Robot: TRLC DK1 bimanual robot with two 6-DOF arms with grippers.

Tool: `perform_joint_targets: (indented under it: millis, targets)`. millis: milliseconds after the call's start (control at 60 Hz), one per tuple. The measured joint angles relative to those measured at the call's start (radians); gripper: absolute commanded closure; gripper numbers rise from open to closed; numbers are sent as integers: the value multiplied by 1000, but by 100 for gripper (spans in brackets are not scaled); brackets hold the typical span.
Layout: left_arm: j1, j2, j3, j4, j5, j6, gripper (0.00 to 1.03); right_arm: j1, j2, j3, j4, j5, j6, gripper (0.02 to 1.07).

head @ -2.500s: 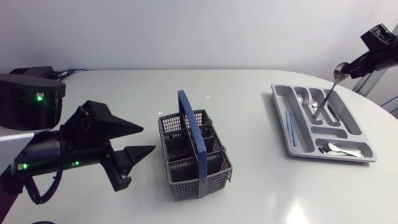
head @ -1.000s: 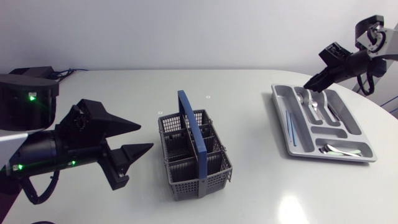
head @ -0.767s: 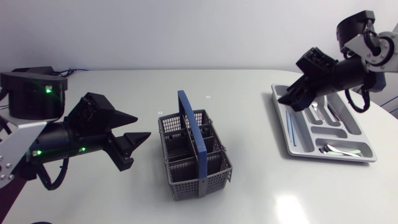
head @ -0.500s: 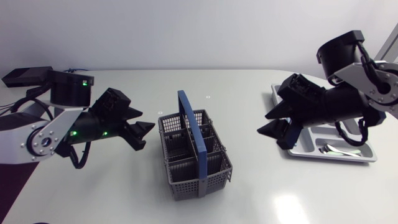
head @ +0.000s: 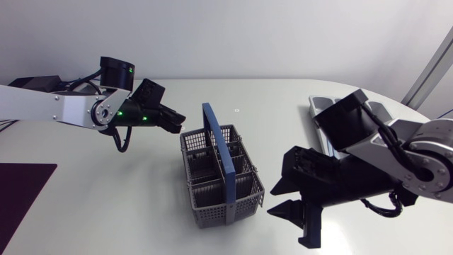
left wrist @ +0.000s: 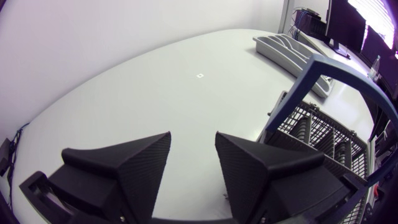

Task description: Unload the cutlery basket into the drawer organizer.

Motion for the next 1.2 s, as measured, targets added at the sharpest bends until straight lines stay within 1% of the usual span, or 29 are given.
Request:
perform_joint_targets:
  millis: [67, 117, 267, 333, 417, 450, 483, 700, 900, 1067, 1200]
  targets:
    - [0, 6, 6, -19, 28, 0, 80, 27, 12, -11, 24, 0, 2, 90]
    - [0, 11, 17, -39, 57, 0, 80, 49, 37, -19, 52, 0, 2, 95]
    - [-2, 19, 30, -84, 105, 1, 80, 76, 113, -19, 108, 0, 13, 96]
    - [-8, 19, 30, -120, 129, 7, 80, 79, 149, -19, 138, 1, 17, 96]
    - [-14, 19, 30, -154, 155, 27, 80, 73, 185, -19, 183, 22, 22, 96]
    - [-13, 19, 30, -159, 169, 31, 81, 62, 200, -18, 193, 25, 23, 96]
    - [-10, 19, 31, -167, 186, 40, 85, 40, 214, -18, 203, 27, 23, 96]
    - [6, -5, 27, -235, 232, 92, 85, -109, 277, 0, 273, 35, 23, 96]
    - [8, -78, -63, -283, 232, 114, 85, -205, 359, 85, 288, 52, 23, 96]
    - [2, -149, -123, -296, 220, 109, 85, -256, 456, 181, 308, 65, 24, 96]
    - [3, -241, -180, -313, 221, 105, 85, -289, 471, 205, 327, 61, 27, 96]
